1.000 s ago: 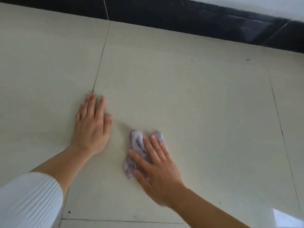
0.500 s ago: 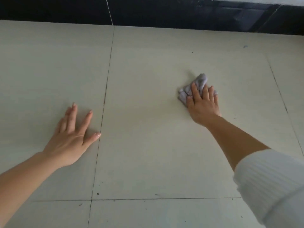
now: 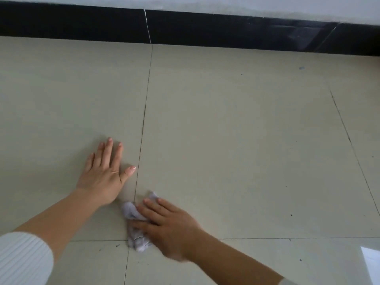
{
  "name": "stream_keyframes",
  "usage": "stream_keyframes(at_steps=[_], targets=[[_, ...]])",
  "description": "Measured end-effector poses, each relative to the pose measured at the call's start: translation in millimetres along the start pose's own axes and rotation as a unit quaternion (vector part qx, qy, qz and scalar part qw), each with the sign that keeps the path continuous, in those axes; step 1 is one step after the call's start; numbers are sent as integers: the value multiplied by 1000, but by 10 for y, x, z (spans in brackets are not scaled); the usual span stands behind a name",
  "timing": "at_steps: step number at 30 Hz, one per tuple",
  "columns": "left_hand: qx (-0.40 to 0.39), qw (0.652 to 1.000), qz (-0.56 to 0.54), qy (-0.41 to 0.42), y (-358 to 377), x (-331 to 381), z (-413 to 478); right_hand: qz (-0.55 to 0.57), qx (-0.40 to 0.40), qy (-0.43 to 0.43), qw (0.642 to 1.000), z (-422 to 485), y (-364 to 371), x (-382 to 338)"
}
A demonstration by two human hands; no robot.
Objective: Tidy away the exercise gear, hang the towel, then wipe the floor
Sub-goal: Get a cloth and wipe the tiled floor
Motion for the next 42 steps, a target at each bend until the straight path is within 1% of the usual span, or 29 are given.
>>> stream_keyframes(at_steps=[1,2,4,5,7,8,10,11,13,14,15,16,19,21,23,25,26,27,28,30,31,33,35,36,37,38,40,42], targets=[[0,1000,3,0,4,25,-26,-31,-6,-5,999,-42,-19,142],[1,1000,3,-1,4,52,-55,-64,-8,16,998,-100,-55,345],[22,1000,18,8,0,104,-115,-74,1,129,989,-328,-170,888],[42,998,33,17,-5,120,-143,-77,0,192,978,-491,-257,1147],[80,994,68,36,-25,136,-195,-93,15,306,947,-918,-413,1609],[88,992,87,39,-26,132,-210,-69,26,375,924,-1162,-471,1814],[88,989,117,38,-22,126,-219,12,20,496,868,-1548,-537,2050],[83,988,126,37,-18,131,-217,33,27,532,846,-1650,-532,2073],[73,988,135,36,-14,145,-209,60,55,561,824,-1670,-479,1972],[67,988,136,34,-19,147,-208,67,76,561,822,-1620,-446,1846],[62,988,138,32,-25,144,-207,66,90,548,829,-1547,-393,1675],[57,988,144,29,-29,145,-206,59,93,521,846,-1466,-331,1465],[45,984,171,22,-39,156,-215,26,36,387,921,-1185,-91,753],[53,979,197,26,-75,186,-223,31,-11,311,950,-1056,72,276],[61,973,221,33,-129,238,-252,23,-1,212,977,-1044,189,-177],[57,970,232,49,-135,305,-309,24,-25,109,993,-1153,240,-453],[50,970,231,62,-116,335,-353,8,-42,69,997,-1243,253,-449],[43,970,225,74,-89,359,-400,-15,-62,53,997,-1353,257,-350],[37,971,219,85,-58,366,-446,-30,-83,68,994,-1462,234,-192],[23,973,210,97,-6,343,-518,-61,-102,167,979,-1699,94,228],[12,974,205,100,13,319,-549,-70,-107,223,966,-1831,29,425],[-9,976,190,106,46,277,-607,-62,-119,352,926,-2084,3,694],[-19,979,171,112,75,250,-668,-13,-76,454,888,-2129,29,700],[-22,980,163,115,90,238,-693,17,-59,477,877,-2062,69,592],[-25,981,156,116,105,233,-710,31,-49,472,879,-1964,133,417],[-28,982,149,116,119,227,-720,26,-48,446,893,-1858,204,201],[-30,983,142,115,135,234,-715,-9,-40,337,941,-1636,322,-339],[-32,983,138,113,144,242,-706,5,-13,245,969,-1506,408,-855]])
Point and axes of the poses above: each hand's wrist, its own z-axis towards the middle knuckle, its own y-axis out of the palm, x = y × z, the point moved 5 cm from there along z, towards the middle knuckle, and after that the axes turned 14 degrees about -y, right-handed, at the moved point
